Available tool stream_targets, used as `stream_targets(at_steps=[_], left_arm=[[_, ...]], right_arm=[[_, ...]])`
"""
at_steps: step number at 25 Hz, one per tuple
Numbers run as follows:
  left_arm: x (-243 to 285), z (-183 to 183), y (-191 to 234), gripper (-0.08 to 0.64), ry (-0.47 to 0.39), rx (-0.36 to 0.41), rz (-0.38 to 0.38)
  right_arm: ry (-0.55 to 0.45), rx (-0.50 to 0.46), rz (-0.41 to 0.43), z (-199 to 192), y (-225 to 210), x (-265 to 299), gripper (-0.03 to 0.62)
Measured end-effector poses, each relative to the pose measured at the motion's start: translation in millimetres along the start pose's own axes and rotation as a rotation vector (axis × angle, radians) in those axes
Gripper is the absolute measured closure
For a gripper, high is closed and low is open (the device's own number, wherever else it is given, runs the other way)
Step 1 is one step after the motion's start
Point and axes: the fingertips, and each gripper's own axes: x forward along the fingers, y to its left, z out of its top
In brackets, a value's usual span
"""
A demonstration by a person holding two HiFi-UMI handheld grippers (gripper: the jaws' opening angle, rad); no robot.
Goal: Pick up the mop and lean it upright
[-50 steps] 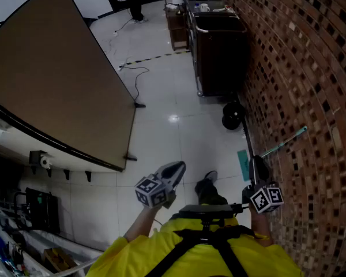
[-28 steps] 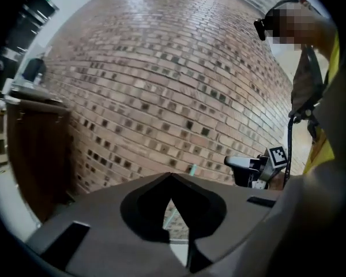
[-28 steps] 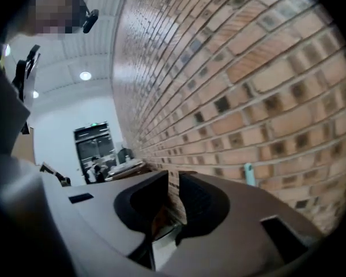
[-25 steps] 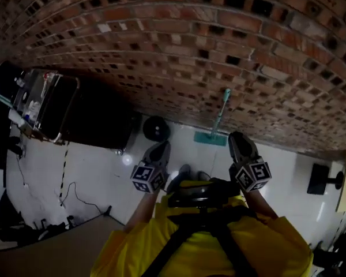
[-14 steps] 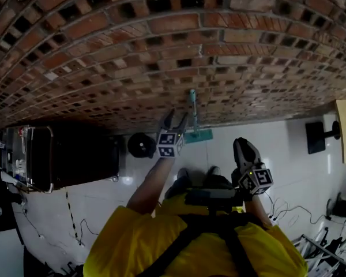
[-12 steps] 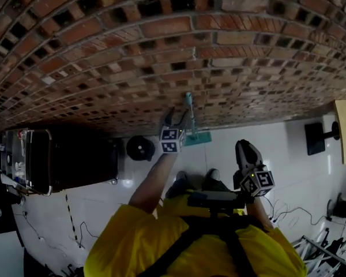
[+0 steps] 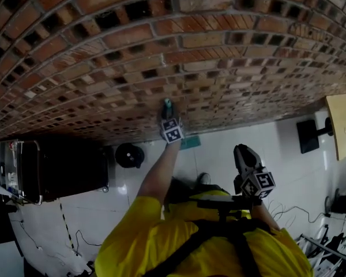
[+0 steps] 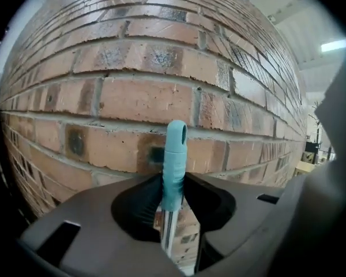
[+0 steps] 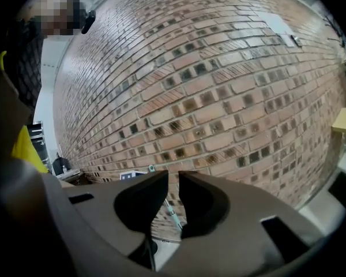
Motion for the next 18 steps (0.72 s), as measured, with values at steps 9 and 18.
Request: stream_targets(at_steps=[9,18], left_arm=[[-80.0,9.0,-5.3,0.443,-0.043,0.052,-0.063],[-239.1,152.8,-47.7,0.443,-0.267,0.150,-0.190]], right_arm=[[0.001,-0.012,0.039,-0.1,-10.3,-7.2,0.569],[-0.090,-0.043,0.087,38.7,-16.7,-9.8,0.569]])
